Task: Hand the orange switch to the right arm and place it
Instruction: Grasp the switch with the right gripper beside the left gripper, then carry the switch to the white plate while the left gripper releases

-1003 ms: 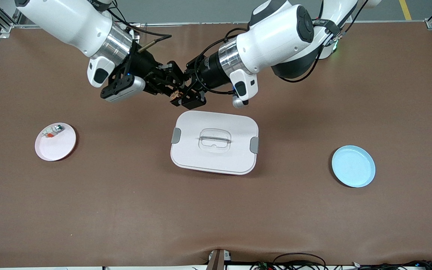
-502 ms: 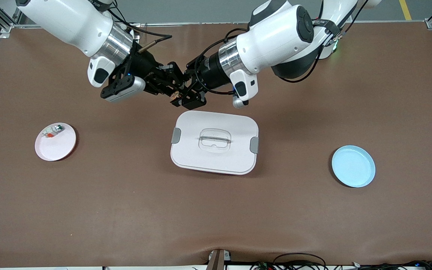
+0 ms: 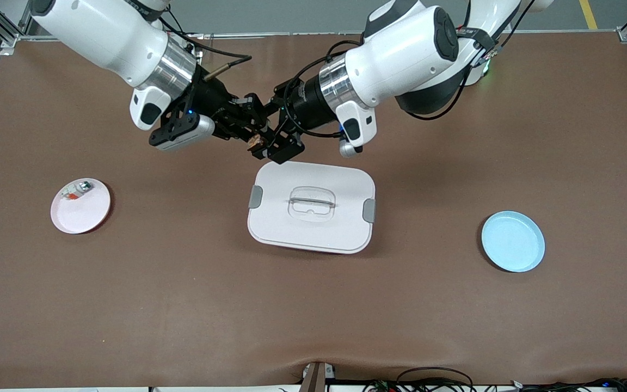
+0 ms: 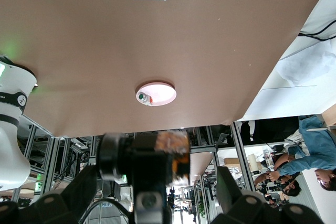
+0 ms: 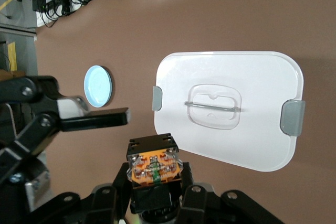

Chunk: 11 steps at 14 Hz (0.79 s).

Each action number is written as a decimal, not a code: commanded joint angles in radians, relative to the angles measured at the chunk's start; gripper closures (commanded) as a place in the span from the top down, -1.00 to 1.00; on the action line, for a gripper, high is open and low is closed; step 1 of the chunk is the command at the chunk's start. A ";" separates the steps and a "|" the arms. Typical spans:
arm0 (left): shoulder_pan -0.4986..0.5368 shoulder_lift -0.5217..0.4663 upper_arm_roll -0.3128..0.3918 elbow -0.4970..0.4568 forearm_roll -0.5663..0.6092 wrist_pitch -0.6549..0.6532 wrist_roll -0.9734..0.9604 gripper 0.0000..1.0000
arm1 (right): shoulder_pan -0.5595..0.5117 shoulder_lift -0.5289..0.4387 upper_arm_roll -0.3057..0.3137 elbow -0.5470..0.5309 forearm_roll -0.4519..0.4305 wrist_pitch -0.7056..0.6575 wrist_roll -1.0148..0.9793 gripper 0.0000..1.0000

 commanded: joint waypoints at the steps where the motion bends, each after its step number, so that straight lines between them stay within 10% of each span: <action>1: 0.004 -0.004 0.000 0.006 0.022 0.007 -0.029 1.00 | 0.002 0.001 -0.008 -0.009 -0.016 -0.019 -0.080 -1.00; 11: 0.039 0.033 0.068 -0.034 0.107 -0.003 -0.015 1.00 | -0.183 0.013 -0.015 -0.022 -0.330 -0.263 -0.776 -1.00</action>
